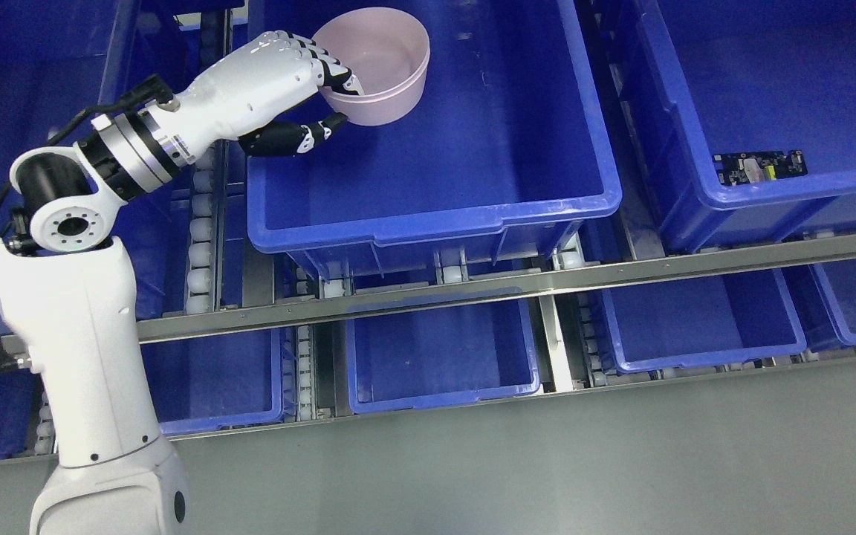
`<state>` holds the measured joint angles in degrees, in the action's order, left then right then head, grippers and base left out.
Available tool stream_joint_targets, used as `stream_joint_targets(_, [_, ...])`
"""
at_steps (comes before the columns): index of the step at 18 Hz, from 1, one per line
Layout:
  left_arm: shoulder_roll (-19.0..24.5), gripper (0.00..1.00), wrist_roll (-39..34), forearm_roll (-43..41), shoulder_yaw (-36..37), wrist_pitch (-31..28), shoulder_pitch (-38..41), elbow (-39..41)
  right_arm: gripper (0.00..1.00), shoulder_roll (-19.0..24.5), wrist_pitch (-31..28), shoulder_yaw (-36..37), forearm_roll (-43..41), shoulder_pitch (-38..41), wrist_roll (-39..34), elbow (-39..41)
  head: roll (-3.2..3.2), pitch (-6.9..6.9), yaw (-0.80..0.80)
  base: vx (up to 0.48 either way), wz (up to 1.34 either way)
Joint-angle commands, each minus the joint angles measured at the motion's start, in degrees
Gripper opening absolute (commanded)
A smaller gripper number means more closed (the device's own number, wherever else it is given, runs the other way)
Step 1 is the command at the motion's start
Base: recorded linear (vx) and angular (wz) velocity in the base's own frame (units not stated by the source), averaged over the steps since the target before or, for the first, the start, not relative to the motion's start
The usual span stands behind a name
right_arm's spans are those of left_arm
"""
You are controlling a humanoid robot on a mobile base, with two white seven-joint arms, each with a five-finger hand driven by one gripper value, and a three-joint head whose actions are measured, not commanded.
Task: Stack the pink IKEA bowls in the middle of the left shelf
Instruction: 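Lower the stacked bowls into the middle blue bin with the left hand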
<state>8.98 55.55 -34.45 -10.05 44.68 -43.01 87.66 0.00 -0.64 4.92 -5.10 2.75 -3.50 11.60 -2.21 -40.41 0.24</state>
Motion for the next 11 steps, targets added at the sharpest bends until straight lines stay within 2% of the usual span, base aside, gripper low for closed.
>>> stream_joint_targets(1, [-1.2, 0.16, -0.1, -3.8, 0.4, 0.1, -0.2, -6.8, 1.0, -1.0, -0.1, 0.0, 0.0, 0.0, 0.0, 0.0, 0.0, 0.0, 0.0, 0.0, 0.0])
stream_joint_targets(3, [-1.2, 0.17, -0.1, -4.0, 0.3, 0.1, -0.2, -6.8, 1.0, -1.0, -0.1, 0.0, 0.0, 0.0, 0.0, 0.0, 0.0, 0.0, 0.0, 0.0, 0.0])
stream_joint_targets(5, [-1.2, 0.22, -0.2, -4.0, 0.0, 0.0, -0.2, -6.8, 1.0, -1.0, -0.1, 0.0, 0.0, 0.0, 0.0, 0.0, 0.0, 0.0, 0.0, 0.0, 0.0])
stream_joint_targets(11, [-6.2, 0.46, -1.2, -3.9, -1.4, 0.1, 0.2, -6.7, 1.0, -1.0, -0.1, 0.0, 0.0, 0.0, 0.0, 0.0, 0.0, 0.0, 0.0, 0.0, 0.0])
